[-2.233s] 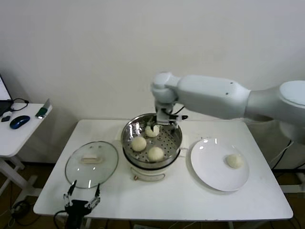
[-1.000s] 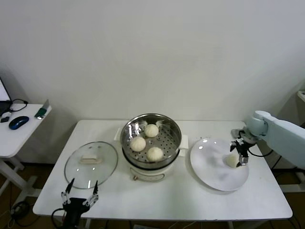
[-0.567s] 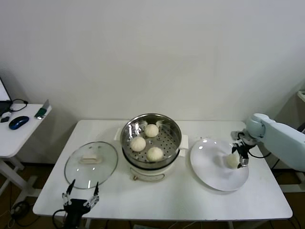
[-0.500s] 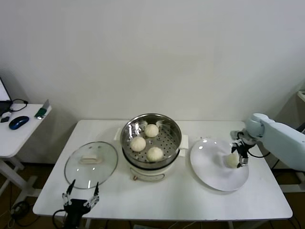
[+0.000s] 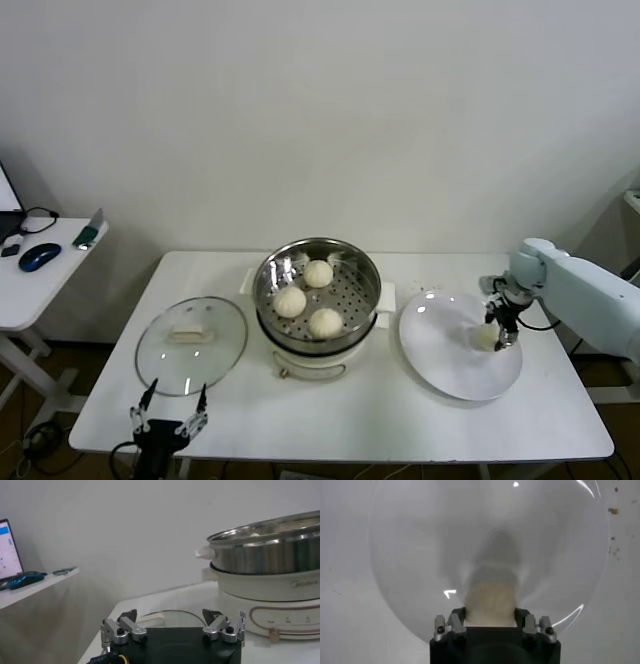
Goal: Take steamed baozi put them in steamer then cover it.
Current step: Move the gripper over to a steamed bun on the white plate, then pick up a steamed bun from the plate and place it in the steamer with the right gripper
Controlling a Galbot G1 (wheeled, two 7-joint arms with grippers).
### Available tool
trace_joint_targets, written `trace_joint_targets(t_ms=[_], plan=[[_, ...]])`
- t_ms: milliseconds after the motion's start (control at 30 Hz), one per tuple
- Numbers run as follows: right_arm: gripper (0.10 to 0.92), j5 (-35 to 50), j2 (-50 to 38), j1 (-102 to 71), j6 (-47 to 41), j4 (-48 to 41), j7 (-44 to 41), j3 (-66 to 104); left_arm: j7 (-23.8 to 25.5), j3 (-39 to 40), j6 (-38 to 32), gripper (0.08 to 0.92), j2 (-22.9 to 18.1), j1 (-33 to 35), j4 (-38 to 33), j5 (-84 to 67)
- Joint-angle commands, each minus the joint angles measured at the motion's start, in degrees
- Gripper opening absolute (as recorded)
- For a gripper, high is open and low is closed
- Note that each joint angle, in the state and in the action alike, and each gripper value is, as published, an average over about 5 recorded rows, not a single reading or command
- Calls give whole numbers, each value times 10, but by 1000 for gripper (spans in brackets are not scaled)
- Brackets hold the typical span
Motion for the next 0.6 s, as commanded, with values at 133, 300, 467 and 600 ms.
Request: trace_joint_targets(t_ms=[133,300,467,600], plan=[[590,57,-1,52,-12,12,4,-36,0,4,1,823,-3,-1,-7,1],[586,148,16,158,-37,29,14,-130,0,12,-1,823,-6,-2,-8,4],[585,277,62,285,-62,37,23,-238,0,20,-6,823,-7,1,-10,8],[585,381,120,379,-78,38,27,-312,0,29,-8,823,-5,4,-13,11]])
